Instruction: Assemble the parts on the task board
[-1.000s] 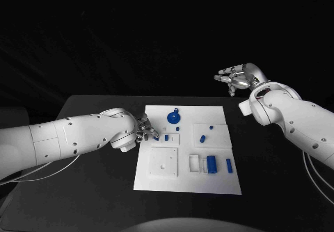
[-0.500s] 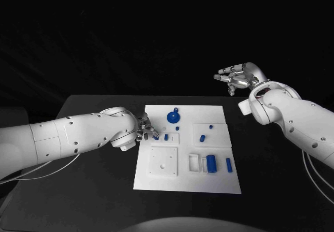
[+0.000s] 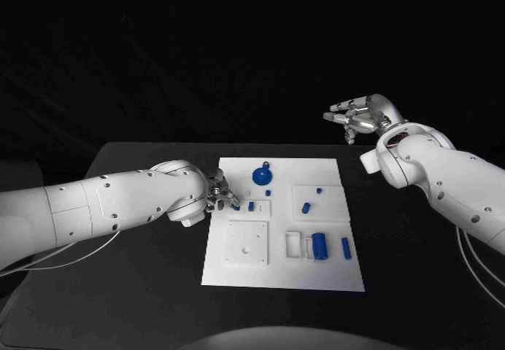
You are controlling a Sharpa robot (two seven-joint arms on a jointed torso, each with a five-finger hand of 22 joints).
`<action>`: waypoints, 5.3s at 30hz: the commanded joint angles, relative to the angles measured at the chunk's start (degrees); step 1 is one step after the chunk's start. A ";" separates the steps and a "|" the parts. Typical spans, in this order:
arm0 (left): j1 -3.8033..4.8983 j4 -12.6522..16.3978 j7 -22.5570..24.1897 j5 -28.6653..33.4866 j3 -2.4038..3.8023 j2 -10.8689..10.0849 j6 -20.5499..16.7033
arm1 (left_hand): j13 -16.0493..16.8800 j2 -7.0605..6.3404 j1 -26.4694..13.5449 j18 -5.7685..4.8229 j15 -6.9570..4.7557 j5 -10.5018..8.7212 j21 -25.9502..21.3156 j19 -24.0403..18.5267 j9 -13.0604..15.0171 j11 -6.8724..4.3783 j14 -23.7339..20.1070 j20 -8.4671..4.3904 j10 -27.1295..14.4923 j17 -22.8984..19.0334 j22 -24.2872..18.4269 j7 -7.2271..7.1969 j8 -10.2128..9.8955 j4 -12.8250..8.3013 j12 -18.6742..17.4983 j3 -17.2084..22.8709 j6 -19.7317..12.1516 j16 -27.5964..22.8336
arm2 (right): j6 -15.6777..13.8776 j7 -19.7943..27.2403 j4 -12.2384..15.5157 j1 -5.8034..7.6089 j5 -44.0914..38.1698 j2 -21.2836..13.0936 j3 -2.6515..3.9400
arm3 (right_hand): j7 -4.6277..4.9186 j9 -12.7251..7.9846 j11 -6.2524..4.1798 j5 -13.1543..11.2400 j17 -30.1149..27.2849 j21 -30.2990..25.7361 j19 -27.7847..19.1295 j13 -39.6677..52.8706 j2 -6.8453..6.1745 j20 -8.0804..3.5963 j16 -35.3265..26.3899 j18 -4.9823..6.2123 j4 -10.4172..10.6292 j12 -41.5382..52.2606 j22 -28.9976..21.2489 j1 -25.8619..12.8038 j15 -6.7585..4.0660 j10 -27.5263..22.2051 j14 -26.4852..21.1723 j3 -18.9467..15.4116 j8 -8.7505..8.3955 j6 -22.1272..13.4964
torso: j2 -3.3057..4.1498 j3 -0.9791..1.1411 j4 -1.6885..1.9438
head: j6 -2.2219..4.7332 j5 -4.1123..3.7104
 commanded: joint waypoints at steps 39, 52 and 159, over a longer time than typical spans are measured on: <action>-0.34 0.68 -0.11 0.63 -0.23 0.54 4.07 | 5.71 -0.21 -0.77 0.89 -0.03 0.53 -0.98 -0.17 17.08 -1.57 -0.05 0.96 2.18 -0.16 1.96 -6.95 -1.76 -0.07 -2.00 1.26 10.50 -0.02 | 0.44 0.39 0.00 -0.12 -0.44 -0.02 0.01 | -0.02 0.09 -0.24 0.27 -0.01 0.18 2.47 0.02 0.02 -0.24 -0.09 1.10 0.23 0.19 -0.06 -0.50 -0.12 0.13 0.40 -0.02 0.13 0.28 | -0.01 -0.01 -0.02 | -0.29 0.07; -0.34 0.30 -0.16 0.46 -0.23 0.75 4.49 | 6.63 0.70 -3.88 0.96 0.16 0.18 -0.66 -0.30 19.66 -1.39 -0.05 1.11 2.16 0.20 1.97 -7.07 -1.76 -1.58 -1.23 3.88 10.95 0.33 | 0.45 0.43 -0.08 -0.17 -0.44 0.07 0.01 | -0.02 0.09 -0.24 0.27 -0.01 0.18 2.47 0.02 0.02 -0.24 -0.09 1.10 0.23 0.19 -0.06 -0.50 -0.12 0.13 0.40 -0.02 0.13 0.28 | -0.01 0.01 -0.02 | -0.33 0.09; -0.28 -4.39 32.50 -19.82 3.63 3.61 -12.18 | -17.38 -2.03 17.75 1.90 5.68 -27.74 -22.11 -3.78 -30.12 7.54 -12.53 3.50 -13.16 -29.74 -4.30 1.41 -4.11 2.05 -44.55 -5.22 -3.57 -18.01 | 0.59 2.08 -0.95 -1.27 0.89 -0.04 0.00 | -0.26 0.09 -0.76 0.86 -1.99 -5.80 2.13 -20.49 0.03 -0.67 -2.18 0.77 -1.27 -20.43 -2.92 -0.20 -0.50 3.73 0.04 1.65 0.13 0.87 | 0.02 -0.05 -0.08 | 1.29 -1.08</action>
